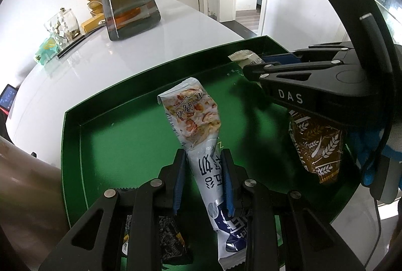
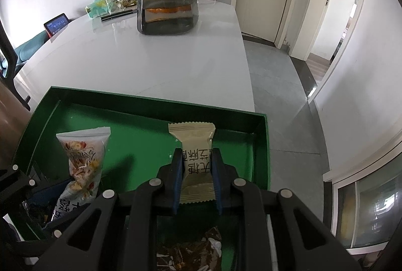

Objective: Organize snacks
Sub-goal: 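Lower both held snacks toward the green tray floor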

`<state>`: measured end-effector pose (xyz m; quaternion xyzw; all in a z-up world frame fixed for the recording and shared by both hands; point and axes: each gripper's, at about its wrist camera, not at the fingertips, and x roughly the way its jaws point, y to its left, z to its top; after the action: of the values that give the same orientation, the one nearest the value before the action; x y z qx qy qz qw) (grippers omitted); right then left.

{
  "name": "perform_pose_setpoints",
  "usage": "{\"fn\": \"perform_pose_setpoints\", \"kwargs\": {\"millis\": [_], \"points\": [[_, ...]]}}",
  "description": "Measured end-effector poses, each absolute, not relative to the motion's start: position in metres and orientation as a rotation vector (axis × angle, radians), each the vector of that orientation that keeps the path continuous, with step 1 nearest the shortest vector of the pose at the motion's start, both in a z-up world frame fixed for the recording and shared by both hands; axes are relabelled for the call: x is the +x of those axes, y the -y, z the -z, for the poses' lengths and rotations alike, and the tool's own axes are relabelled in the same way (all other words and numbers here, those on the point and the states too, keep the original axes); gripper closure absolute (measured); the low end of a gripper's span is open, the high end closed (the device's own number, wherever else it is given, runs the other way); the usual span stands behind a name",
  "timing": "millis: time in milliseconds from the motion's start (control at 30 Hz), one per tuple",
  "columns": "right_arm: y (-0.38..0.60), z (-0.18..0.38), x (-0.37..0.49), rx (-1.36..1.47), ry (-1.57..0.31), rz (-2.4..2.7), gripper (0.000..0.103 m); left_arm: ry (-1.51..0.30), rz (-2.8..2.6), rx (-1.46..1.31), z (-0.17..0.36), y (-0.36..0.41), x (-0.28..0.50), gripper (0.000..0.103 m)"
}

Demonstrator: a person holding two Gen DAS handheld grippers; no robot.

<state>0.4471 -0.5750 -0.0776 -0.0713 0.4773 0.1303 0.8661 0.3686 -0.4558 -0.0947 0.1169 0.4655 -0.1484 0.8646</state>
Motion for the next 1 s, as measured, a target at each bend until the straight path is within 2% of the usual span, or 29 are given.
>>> {"fn": "perform_pose_setpoints", "kwargs": {"millis": [967,1000], "points": [[0.5699,0.0797,0.4423,-0.197,-0.999,-0.241,0.103,-0.965,0.304,0.195,0.0982,0.4501,0.3691,0.074],[0.5695,0.0796,0.4424,-0.199,-0.998,-0.239,0.074,-0.965,0.303,0.194,0.0981,0.4499,0.3693,0.074]]}}
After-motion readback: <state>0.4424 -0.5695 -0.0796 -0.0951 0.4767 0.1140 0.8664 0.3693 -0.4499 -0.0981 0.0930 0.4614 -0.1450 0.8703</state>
